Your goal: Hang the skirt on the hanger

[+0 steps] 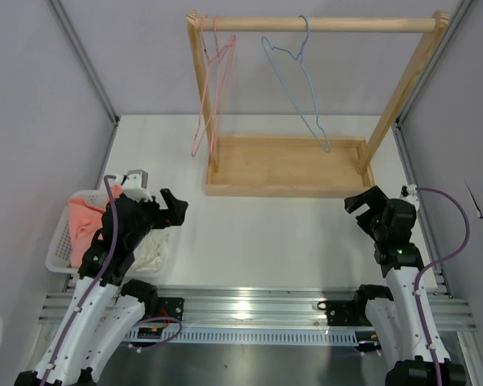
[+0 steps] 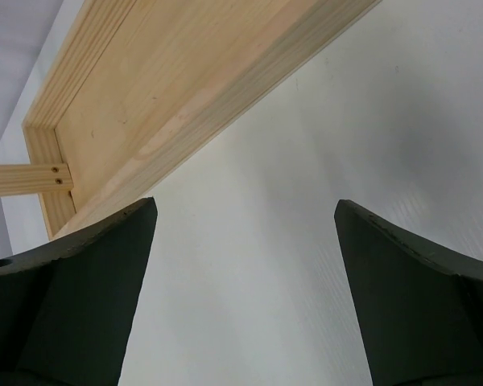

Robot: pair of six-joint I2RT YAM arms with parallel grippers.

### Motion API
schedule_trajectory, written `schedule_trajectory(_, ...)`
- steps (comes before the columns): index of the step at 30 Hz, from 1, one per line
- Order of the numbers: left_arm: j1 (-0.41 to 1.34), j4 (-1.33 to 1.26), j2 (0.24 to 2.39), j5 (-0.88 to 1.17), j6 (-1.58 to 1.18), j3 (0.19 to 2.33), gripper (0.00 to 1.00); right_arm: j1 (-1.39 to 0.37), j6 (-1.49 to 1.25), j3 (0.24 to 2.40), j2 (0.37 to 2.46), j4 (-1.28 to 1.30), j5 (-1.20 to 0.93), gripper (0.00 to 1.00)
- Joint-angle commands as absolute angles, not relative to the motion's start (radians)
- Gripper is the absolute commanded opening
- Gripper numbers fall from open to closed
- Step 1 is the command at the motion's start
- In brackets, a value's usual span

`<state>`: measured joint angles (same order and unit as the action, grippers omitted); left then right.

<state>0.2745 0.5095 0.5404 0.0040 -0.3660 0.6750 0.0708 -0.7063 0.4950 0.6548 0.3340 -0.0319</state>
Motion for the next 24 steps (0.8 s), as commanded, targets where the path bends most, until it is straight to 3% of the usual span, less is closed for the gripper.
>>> schedule_trajectory(1, 0.268, 0.485, 0.535, 0.006, -0.373, 0.687, 0.99, 0.075, -0.683, 0.515, 0.634, 0.339, -0.017, 0.99)
schedule_trajectory(13, 0.267, 0.869, 0.557, -0.504, -0.711, 0.824, 0.99, 0.005, -0.652, 0.540, 0.647, 0.353, 0.033, 0.99)
schedule_trajectory(24, 0.267, 1.184, 0.650, -0.704, -1.031, 0.900, 0.99, -0.192, -0.686, 0.534, 0.735, 0.330, 0.127, 0.99)
